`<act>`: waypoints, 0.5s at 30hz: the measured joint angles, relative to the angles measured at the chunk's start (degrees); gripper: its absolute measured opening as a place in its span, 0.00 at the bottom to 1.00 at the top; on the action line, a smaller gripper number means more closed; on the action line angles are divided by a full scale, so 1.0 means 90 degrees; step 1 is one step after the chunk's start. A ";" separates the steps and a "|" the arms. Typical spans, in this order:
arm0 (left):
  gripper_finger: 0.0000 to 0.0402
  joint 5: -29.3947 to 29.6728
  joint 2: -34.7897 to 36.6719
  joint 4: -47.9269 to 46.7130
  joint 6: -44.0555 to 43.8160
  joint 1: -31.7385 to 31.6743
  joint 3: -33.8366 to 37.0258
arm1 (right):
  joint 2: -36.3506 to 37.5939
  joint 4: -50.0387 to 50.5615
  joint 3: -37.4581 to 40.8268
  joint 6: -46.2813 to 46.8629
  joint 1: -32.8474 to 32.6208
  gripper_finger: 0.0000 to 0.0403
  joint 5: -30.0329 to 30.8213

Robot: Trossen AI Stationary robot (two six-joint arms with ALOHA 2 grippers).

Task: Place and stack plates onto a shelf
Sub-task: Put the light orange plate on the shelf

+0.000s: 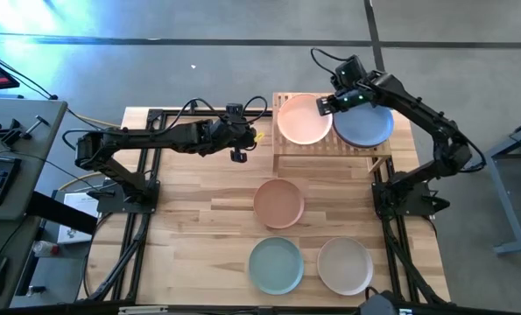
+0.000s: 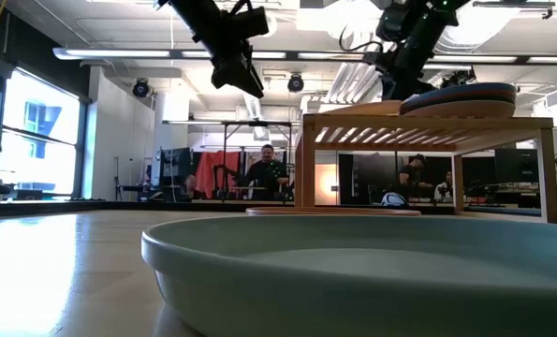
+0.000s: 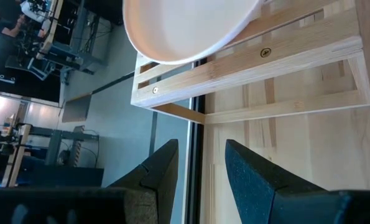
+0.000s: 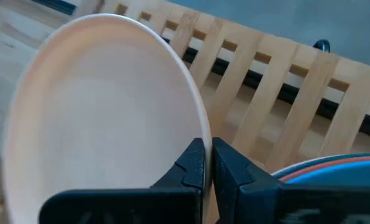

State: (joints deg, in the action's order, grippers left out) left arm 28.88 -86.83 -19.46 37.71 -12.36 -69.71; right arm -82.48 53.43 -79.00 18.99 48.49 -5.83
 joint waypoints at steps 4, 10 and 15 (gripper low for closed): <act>0.30 0.0000 0.0000 0.0001 0.0000 0.0000 -0.0001 | -0.0224 -0.0038 0.0000 -0.0008 0.0000 0.00 -0.0073; 0.30 0.0000 0.0000 0.0000 0.0000 0.0000 0.0000 | -0.0301 -0.0057 0.0000 -0.0015 -0.0007 0.00 -0.0116; 0.30 0.0000 0.0000 0.0000 0.0000 0.0000 0.0000 | -0.0279 -0.0162 0.0000 0.0047 -0.0015 0.01 -0.0183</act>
State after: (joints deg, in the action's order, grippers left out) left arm 28.88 -86.83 -19.46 37.71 -12.36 -69.71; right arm -84.99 51.96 -79.00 19.41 48.36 -7.48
